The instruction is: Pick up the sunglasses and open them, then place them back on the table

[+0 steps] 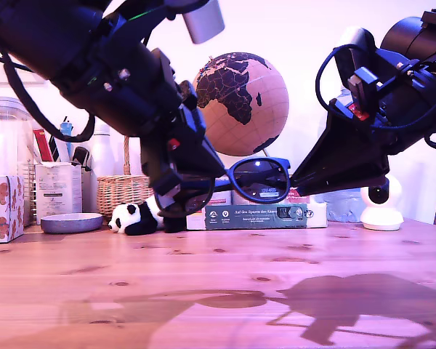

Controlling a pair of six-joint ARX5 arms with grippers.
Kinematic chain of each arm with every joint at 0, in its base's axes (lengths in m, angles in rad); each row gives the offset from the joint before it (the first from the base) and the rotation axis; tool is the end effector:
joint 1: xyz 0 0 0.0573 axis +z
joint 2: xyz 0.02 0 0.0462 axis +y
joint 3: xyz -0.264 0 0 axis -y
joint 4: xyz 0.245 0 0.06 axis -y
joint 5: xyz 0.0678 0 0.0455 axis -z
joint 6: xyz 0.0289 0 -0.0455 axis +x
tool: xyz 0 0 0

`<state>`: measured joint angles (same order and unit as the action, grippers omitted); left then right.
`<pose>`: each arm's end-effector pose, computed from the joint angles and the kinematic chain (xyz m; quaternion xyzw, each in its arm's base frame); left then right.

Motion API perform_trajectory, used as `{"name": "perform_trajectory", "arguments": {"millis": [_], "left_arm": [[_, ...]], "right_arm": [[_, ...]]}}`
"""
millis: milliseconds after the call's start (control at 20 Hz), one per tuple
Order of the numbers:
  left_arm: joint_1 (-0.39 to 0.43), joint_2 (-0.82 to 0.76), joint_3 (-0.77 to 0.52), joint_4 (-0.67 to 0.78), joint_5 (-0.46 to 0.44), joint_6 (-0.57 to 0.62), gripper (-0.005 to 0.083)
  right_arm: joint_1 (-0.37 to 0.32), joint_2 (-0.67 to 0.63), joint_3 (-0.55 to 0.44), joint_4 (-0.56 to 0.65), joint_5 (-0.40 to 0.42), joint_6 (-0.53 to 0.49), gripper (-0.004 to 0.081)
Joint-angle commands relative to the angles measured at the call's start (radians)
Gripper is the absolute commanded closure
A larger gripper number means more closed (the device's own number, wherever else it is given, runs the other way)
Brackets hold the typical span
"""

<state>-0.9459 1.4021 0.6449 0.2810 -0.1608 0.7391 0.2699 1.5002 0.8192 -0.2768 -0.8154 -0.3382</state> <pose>0.1679 -0.2248 0.1949 0.4399 0.0528 -0.4191 0.7925 0.2642 0.0949 0.1876 -0.0055 0.3603 0.5265 0.7701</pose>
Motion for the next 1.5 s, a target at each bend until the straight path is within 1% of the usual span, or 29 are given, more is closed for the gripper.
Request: {"name": "perform_trajectory", "arguments": {"millis": [0, 150, 250, 550, 800, 900, 1050, 1200, 1350, 1450], "left_arm": [[-0.013, -0.01, -0.004, 0.035, 0.011, -0.006, 0.0793], [-0.013, -0.01, -0.004, 0.034, 0.012, -0.006, 0.0793], [-0.013, -0.011, -0.004, 0.034, 0.017, -0.006, 0.0793], [-0.013, -0.023, -0.004, 0.035, 0.023, -0.007, 0.0793], [0.0, -0.028, -0.004, 0.021, 0.024, -0.01, 0.0793], [0.003, -0.028, -0.004, 0.012, 0.032, -0.011, 0.0793], [0.021, -0.027, -0.004, 0.001, 0.074, -0.038, 0.0793], [0.053, -0.018, -0.004, -0.003, 0.146, -0.081, 0.0793], [0.106, 0.027, -0.004, -0.003, 0.214, -0.085, 0.0793], [0.134, 0.056, -0.003, 0.006, 0.271, -0.085, 0.0793]], "right_arm": [[0.013, 0.009, 0.008, 0.007, 0.008, 0.001, 0.0577], [0.013, 0.009, 0.008, 0.009, 0.016, 0.001, 0.0577], [0.013, 0.009, 0.008, 0.02, 0.039, 0.001, 0.0577], [0.013, 0.016, 0.008, 0.029, 0.05, 0.001, 0.0577], [0.008, 0.027, 0.008, 0.009, 0.116, 0.001, 0.0577], [-0.014, 0.027, 0.008, 0.0, 0.138, 0.002, 0.0577], [-0.061, 0.026, 0.008, -0.021, 0.145, 0.019, 0.0577], [-0.098, 0.026, 0.011, -0.022, 0.146, 0.052, 0.0577], [-0.109, 0.026, 0.021, -0.029, 0.148, 0.105, 0.0577], [-0.109, 0.026, 0.031, -0.031, 0.146, 0.107, 0.0577]]}}
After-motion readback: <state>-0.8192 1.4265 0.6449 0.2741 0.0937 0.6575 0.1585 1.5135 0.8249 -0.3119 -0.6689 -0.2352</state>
